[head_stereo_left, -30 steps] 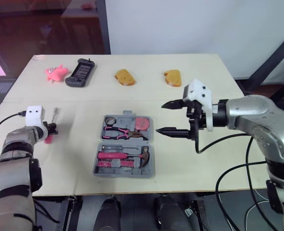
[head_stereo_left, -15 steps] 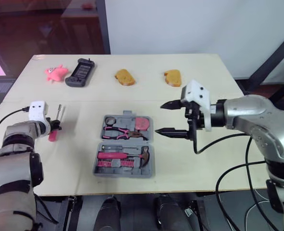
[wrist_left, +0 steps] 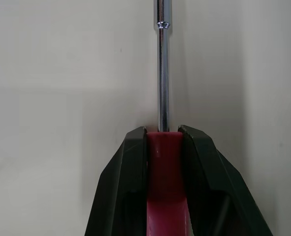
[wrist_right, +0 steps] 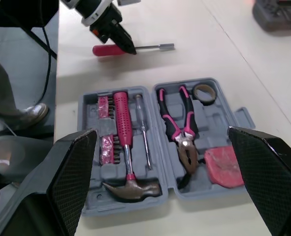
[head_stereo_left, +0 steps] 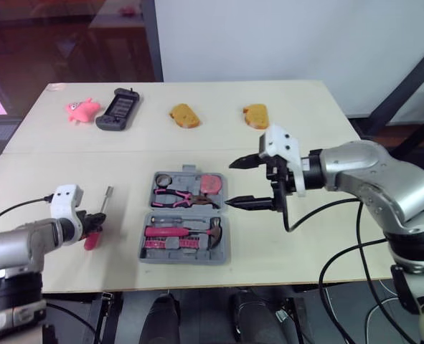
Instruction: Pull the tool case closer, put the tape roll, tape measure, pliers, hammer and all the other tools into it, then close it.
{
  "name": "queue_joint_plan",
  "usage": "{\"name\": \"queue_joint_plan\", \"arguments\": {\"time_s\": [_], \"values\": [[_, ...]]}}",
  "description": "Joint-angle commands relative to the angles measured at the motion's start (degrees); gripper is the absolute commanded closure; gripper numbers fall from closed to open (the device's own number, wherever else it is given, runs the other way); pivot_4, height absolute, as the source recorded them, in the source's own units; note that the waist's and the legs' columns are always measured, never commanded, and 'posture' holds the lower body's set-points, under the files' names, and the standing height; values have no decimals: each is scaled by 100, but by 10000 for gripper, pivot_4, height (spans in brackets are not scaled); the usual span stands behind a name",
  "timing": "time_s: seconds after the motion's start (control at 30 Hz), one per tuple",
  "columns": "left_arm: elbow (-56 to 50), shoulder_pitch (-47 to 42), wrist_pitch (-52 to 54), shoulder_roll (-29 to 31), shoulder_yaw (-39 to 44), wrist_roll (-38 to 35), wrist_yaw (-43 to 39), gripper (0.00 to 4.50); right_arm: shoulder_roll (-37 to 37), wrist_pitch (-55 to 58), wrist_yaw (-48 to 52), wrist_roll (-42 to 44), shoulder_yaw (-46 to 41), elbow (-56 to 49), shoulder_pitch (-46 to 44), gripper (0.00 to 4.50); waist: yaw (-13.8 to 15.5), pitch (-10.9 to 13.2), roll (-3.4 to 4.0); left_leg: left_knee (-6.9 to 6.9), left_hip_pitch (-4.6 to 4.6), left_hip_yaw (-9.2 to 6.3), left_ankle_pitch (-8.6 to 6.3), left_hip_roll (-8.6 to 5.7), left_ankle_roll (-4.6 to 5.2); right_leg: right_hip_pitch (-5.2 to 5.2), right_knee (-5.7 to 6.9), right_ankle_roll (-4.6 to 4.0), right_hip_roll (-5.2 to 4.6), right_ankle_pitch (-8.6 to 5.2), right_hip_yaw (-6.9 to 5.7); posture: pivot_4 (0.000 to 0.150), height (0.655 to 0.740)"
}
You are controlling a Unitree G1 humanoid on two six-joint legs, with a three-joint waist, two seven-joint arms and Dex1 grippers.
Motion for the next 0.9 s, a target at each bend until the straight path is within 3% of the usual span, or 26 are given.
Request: {"name": "queue_joint_plan", "arguments": {"time_s": [0.03,0.07,0.23,0.47,0.77,0.87,0.9], "values": [[-504,286,61,-187,161,-159,167,29872,14,-179,61,-81,-38,-3,-81,0,15,0,0,-1,0,0,0,0,0,0,-1,0,0,0,0,1500,7400],[-600,343,51,-225,161,-189,194,26564,15,-199,67,-100,-31,-3,-73,0,19,0,0,-1,0,0,0,0,0,0,-1,0,0,0,0,1500,7400],[-938,380,22,-120,66,-123,435,500,5,-215,76,-136,-37,-10,-79,0,16,0,0,0,0,0,0,-1,0,1,-3,-1,0,0,0,1500,7400],[-1115,303,293,-369,-21,-128,874,500,-56,-218,140,-163,-26,-24,-93,0,19,0,-1,-1,0,-1,0,-1,0,1,-5,-1,0,0,0,1500,7400],[-1086,472,-294,-696,31,-94,1119,500,40,-100,119,-206,26,89,-226,0,28,0,-1,1,0,-1,0,-2,0,2,-5,-1,0,0,0,1500,7400],[-868,408,-467,-873,20,-123,1169,9365,50,-55,128,-206,53,81,-269,0,33,0,-1,1,0,-1,0,-2,0,3,-6,-1,0,0,0,1500,7400],[-844,389,-497,-921,40,-133,1201,14621,45,-38,138,-203,51,83,-284,0,35,0,-1,1,0,-1,0,-2,0,3,-6,-1,0,0,0,1500,7400]]}}
